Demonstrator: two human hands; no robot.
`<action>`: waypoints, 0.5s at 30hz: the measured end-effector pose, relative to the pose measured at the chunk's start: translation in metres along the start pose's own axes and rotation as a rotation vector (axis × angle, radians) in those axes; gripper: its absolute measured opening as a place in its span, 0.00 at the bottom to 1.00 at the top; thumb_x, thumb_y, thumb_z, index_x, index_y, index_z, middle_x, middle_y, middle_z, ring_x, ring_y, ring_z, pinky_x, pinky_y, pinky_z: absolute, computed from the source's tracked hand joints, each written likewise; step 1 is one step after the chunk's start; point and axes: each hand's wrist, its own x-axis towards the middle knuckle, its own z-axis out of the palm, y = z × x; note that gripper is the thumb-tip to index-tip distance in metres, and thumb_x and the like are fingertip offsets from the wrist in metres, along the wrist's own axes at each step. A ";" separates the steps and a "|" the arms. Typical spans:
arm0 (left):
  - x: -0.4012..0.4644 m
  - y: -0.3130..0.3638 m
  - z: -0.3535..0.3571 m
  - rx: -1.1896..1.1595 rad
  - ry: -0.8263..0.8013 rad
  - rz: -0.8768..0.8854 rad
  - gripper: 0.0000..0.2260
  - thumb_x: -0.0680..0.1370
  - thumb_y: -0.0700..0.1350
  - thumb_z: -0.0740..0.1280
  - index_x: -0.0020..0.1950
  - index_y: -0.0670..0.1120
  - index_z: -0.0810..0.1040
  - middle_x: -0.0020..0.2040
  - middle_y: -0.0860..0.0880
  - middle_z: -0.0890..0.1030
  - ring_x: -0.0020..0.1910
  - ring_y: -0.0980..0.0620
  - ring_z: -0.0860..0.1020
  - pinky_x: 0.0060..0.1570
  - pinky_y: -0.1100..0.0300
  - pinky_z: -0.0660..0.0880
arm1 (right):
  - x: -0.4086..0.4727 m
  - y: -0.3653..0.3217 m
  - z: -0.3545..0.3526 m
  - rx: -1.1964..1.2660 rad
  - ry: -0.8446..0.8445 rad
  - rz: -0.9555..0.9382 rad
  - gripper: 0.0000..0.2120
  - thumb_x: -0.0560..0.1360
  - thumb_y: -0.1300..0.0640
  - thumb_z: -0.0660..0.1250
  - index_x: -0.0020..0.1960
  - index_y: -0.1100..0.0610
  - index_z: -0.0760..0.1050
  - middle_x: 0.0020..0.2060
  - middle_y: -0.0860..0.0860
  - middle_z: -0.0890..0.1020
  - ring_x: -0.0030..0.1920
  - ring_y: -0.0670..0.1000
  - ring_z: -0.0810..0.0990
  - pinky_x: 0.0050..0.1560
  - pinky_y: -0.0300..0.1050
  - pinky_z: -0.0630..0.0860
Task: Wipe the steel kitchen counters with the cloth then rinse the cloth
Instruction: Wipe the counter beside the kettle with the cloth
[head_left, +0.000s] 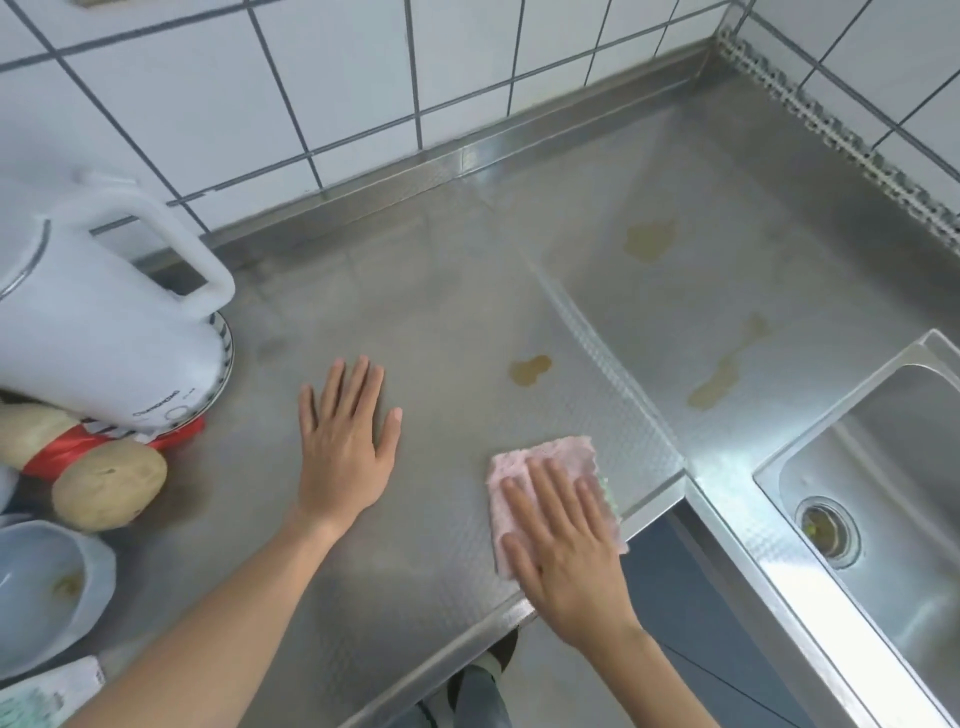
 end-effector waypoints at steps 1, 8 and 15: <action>-0.002 0.002 0.001 -0.009 0.004 0.003 0.25 0.85 0.56 0.56 0.79 0.46 0.70 0.81 0.47 0.68 0.83 0.43 0.62 0.80 0.37 0.55 | 0.008 -0.004 0.000 0.020 0.006 0.090 0.28 0.87 0.42 0.49 0.84 0.49 0.57 0.84 0.54 0.56 0.85 0.56 0.49 0.82 0.62 0.53; 0.008 -0.001 -0.004 0.014 0.007 -0.042 0.24 0.85 0.54 0.55 0.79 0.47 0.71 0.81 0.48 0.69 0.83 0.44 0.62 0.80 0.37 0.55 | 0.096 -0.092 -0.004 0.191 0.061 0.303 0.27 0.87 0.44 0.45 0.85 0.49 0.53 0.84 0.56 0.52 0.85 0.58 0.44 0.83 0.62 0.45; 0.008 0.001 -0.006 -0.001 0.003 -0.042 0.23 0.85 0.53 0.56 0.78 0.46 0.71 0.80 0.47 0.70 0.82 0.43 0.62 0.79 0.36 0.56 | 0.023 -0.047 0.003 0.091 -0.014 -0.278 0.26 0.87 0.42 0.53 0.83 0.48 0.60 0.84 0.52 0.58 0.84 0.55 0.51 0.82 0.59 0.53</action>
